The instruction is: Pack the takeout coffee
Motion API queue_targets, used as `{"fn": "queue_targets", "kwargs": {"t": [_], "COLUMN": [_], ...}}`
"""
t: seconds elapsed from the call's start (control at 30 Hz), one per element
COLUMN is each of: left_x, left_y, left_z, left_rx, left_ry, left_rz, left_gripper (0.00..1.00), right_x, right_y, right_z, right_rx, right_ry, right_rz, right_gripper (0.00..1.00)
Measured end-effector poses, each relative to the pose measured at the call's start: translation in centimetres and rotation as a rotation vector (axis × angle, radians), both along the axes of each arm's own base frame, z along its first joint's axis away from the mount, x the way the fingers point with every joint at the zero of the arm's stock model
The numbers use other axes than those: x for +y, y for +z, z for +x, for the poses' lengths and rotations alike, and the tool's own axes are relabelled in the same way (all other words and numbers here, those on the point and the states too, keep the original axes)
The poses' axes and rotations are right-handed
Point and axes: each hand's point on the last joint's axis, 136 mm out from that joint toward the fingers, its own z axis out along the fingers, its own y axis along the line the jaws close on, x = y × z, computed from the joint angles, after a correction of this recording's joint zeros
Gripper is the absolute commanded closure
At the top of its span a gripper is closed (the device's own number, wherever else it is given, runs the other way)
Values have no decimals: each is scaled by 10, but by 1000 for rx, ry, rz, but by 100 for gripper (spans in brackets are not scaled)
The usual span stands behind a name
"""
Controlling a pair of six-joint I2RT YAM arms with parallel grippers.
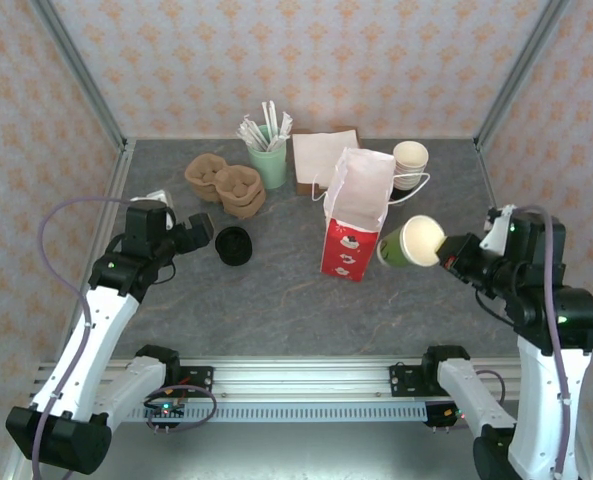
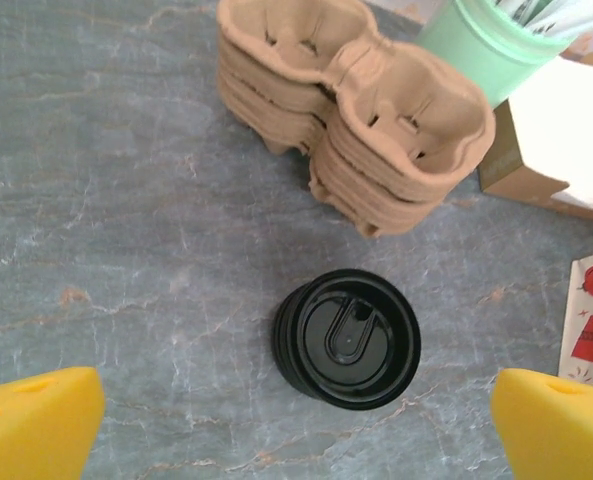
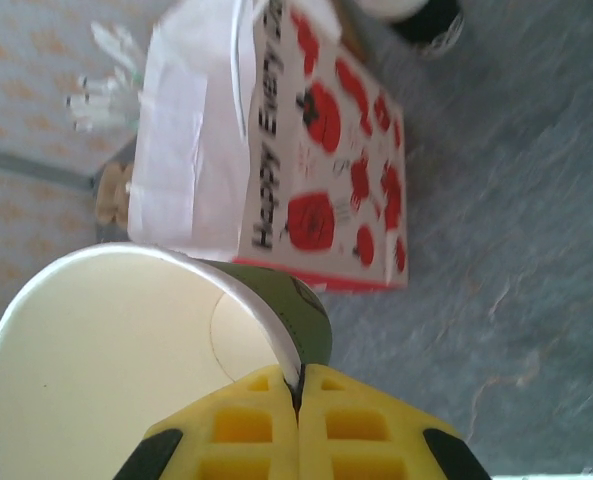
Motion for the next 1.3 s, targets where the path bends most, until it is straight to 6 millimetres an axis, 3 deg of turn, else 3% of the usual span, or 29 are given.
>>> {"fn": "queue_targets", "kwargs": {"t": [0.17, 0.3, 0.43, 0.53, 0.7, 0.9, 1.13, 1.3], "left_x": [-3, -7, -11, -11, -12, -15, -19, -23], "left_y": [-17, -44, -69, -77, -81, -90, -107, -123], "left_z": [3, 8, 8, 7, 8, 11, 19, 24], "left_rx": [37, 116, 186, 197, 190, 197, 237, 279], "left_ry": [-4, -12, -24, -22, -4, 4, 14, 17], "left_rz": [-13, -22, -28, -35, -54, -87, -111, -122], "left_gripper": [5, 6, 6, 6, 6, 8, 15, 33], "right_x": [16, 35, 67, 101, 155, 197, 221, 234], "right_y": [-37, -64, -76, -86, -119, -139, -177, -188], "right_z": [-12, -11, -13, -10, 7, 37, 68, 81], "right_rx": [74, 125, 122, 101, 96, 40, 55, 66], "right_ry": [86, 177, 325, 429, 478, 433, 361, 338], "right_rz": [39, 38, -15, -74, -182, -234, -314, -349], "right_gripper": [100, 100, 100, 100, 100, 100, 100, 100]}}
